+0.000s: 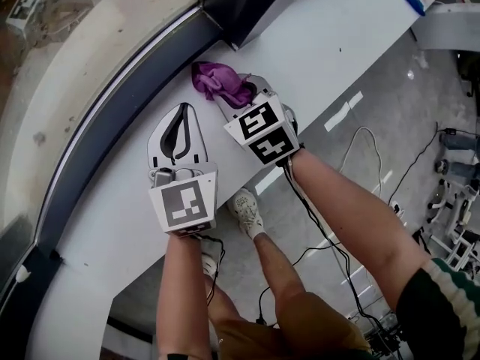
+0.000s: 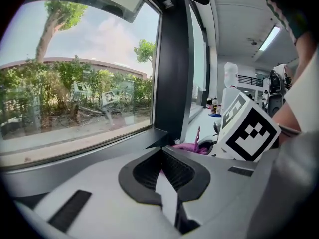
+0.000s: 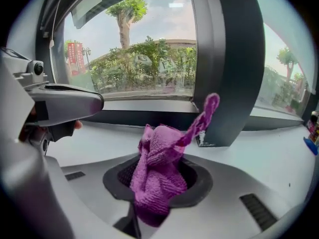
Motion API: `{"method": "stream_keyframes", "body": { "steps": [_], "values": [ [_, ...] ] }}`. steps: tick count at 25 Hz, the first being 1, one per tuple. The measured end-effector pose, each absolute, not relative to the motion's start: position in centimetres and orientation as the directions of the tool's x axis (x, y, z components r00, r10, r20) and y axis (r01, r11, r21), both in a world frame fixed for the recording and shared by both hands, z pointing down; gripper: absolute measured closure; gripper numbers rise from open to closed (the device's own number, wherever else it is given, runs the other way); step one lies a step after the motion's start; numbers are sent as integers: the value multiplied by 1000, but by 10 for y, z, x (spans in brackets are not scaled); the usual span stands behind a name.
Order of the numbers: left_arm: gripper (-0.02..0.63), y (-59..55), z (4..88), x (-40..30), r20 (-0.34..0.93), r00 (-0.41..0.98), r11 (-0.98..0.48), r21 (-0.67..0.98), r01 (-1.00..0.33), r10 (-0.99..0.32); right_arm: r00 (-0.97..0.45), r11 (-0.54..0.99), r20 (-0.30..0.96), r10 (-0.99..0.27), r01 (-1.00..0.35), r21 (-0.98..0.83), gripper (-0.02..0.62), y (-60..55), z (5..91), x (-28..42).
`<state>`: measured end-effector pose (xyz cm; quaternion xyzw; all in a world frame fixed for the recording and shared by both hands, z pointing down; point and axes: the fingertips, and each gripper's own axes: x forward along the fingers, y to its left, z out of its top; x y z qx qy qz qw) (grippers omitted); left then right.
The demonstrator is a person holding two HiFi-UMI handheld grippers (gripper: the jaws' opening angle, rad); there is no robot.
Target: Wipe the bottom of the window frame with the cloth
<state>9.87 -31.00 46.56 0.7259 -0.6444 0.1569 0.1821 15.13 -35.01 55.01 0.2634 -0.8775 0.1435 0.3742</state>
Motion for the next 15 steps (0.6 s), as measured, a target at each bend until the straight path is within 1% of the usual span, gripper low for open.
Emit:
{"method": "stream_keyframes", "body": {
  "steps": [8,15],
  "values": [
    [597,-340,461,132,474,169,-145,87,-986,-864,-513,749,749,-420,-662,-34,469,-388,550,196],
    [597,-333,469,145,475,181,-170,67,-983,-861,-514,749,749,-417,-662,-37,469,-382,551,209]
  ]
}}
